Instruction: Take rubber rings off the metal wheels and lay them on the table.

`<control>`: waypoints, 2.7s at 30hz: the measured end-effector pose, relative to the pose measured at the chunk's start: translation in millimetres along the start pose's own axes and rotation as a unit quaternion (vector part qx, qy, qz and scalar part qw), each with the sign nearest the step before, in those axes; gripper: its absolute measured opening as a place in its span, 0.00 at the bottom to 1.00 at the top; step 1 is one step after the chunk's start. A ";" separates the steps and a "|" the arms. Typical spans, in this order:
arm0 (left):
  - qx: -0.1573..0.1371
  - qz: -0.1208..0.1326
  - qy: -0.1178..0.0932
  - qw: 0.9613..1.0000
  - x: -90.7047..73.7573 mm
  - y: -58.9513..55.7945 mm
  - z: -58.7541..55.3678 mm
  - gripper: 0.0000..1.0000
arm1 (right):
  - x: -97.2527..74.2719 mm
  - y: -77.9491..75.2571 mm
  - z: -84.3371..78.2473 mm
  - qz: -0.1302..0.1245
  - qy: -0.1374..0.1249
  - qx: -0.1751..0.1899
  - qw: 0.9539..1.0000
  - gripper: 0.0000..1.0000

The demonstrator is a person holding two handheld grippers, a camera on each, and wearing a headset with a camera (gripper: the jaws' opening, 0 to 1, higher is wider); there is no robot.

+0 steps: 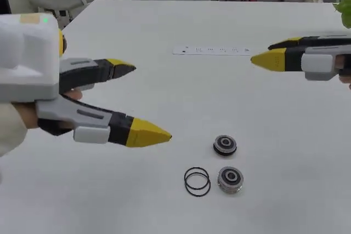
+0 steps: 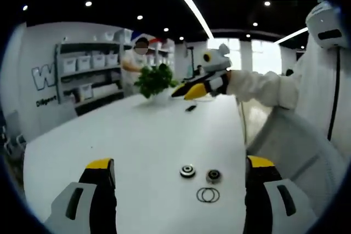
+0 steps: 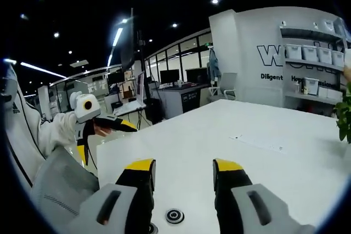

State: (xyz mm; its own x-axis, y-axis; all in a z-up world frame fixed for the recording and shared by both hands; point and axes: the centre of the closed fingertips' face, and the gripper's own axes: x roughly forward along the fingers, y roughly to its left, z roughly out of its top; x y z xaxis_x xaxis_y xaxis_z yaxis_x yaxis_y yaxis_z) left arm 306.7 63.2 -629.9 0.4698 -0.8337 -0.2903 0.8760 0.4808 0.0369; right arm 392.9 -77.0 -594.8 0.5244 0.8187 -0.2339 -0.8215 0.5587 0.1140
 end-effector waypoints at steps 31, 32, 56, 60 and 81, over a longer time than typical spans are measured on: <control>0.047 -0.023 -0.021 0.998 96.5 19.8 10.8 0.97 | 22.4 -6.5 -74.1 0.064 0.005 -0.010 0.998 0.38; 0.044 -0.024 -0.022 0.998 97.1 19.7 8.8 0.98 | 22.9 -7.2 -76.8 0.063 0.007 -0.010 0.998 0.38; 0.038 -0.039 0.017 0.998 126.7 -1.6 -38.7 0.81 | 30.1 13.9 -183.5 0.093 0.167 -0.008 0.982 0.37; 0.029 -0.044 0.024 0.998 131.8 -4.5 -49.5 0.74 | 32.6 19.9 -190.2 0.099 0.185 -0.022 0.978 0.36; 0.001 -0.061 0.048 0.997 147.3 -18.7 -81.2 0.53 | 38.6 34.0 -213.3 0.122 0.223 -0.050 0.966 0.26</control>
State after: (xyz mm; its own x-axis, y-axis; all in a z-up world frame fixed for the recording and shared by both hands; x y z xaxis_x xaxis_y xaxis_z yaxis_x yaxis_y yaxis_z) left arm 350.7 -46.5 -751.0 0.3466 -0.8561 -0.3834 0.9265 0.3763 -0.0028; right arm 337.4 -54.7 -805.8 0.1823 0.7735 -0.6070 -0.9375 0.3229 0.1300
